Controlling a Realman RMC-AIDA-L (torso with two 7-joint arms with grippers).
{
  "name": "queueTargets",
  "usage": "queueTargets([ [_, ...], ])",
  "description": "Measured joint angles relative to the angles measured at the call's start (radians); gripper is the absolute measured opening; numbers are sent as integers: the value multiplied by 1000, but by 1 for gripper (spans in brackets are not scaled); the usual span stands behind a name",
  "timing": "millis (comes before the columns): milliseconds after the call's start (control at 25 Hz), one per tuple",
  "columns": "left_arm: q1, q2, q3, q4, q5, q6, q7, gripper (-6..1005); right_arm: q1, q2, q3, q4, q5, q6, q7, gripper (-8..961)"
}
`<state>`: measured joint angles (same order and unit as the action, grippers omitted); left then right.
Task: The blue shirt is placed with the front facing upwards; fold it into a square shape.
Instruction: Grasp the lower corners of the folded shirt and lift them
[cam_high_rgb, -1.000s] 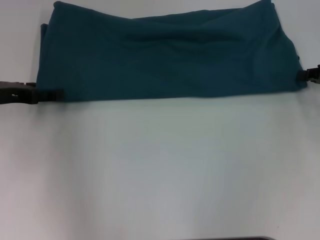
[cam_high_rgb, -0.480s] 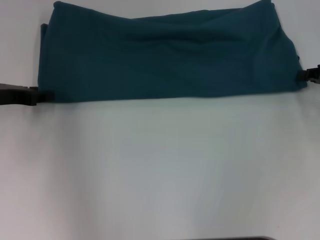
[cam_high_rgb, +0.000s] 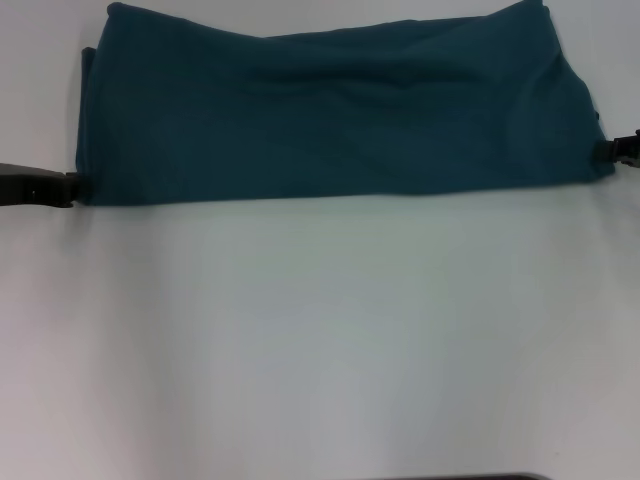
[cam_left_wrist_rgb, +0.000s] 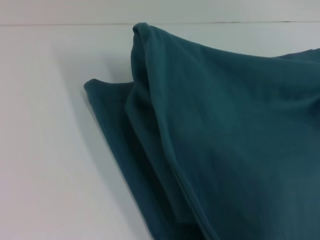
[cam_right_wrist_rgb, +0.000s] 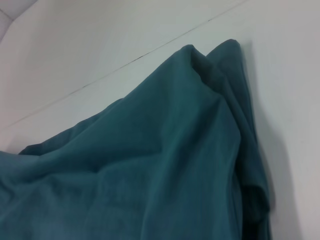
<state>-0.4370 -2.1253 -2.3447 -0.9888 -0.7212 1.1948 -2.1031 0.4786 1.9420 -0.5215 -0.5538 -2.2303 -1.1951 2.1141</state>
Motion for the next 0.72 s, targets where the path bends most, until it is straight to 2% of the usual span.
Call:
queueTargets([
  [120,-4,0,3,4,1,0,0,82,0,0,0,0,0,0,0,77],
  [320,-3,3,-1,-3,2,6,0,2,-6,-1,0,0,0,-7,-4,83],
  [720,2,37,-2,-18,2,98,-12,1,-26,-19,6,-3,5,-84,-28,96],
])
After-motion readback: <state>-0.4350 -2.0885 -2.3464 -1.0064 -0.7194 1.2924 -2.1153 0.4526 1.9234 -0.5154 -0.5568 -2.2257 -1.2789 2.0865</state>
